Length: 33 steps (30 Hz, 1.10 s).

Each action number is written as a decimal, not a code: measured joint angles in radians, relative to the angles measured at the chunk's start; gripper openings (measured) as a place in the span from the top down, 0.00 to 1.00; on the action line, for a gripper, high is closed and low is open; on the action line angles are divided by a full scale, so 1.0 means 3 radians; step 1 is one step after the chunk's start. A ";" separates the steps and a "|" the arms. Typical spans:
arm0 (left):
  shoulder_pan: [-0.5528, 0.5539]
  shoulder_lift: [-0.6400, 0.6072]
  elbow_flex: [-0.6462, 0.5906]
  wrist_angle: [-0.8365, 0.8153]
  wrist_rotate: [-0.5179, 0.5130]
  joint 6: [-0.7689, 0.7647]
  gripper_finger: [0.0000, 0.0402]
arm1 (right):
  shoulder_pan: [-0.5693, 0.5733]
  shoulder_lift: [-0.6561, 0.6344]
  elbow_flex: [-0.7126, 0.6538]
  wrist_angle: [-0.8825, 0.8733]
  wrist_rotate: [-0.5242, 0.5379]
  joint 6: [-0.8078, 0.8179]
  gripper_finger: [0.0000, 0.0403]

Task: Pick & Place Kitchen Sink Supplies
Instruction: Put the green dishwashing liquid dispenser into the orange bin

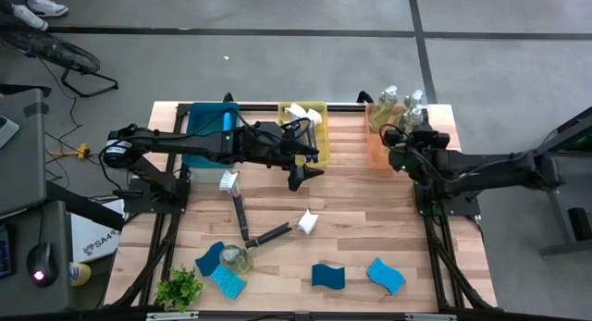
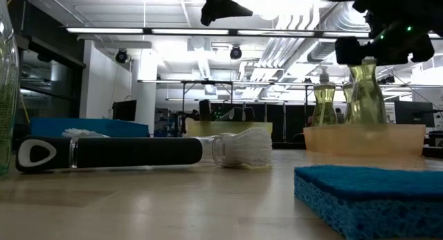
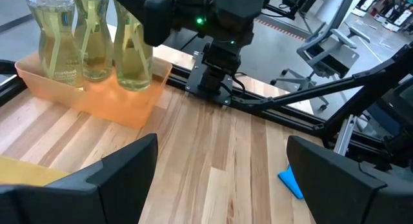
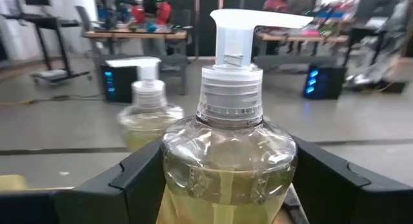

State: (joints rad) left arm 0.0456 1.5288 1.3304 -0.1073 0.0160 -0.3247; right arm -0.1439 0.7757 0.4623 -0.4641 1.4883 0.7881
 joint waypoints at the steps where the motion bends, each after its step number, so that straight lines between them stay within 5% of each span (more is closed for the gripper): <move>1: 0.0000 0.0000 0.0000 -0.0004 0.0000 -0.0001 0.16 | -0.0035 0.0000 -0.0022 0.0020 0.0033 -0.0057 0.32; 33: 0.0000 0.0000 0.0000 -0.0027 -0.0003 -0.0009 0.16 | -0.1172 0.0191 -0.0067 -0.0102 -0.0413 0.0288 0.29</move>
State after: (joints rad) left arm 0.0456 1.5288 1.3304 -0.1154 0.0151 -0.3275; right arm -0.4956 0.8329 0.4423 -0.4945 1.3643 0.8744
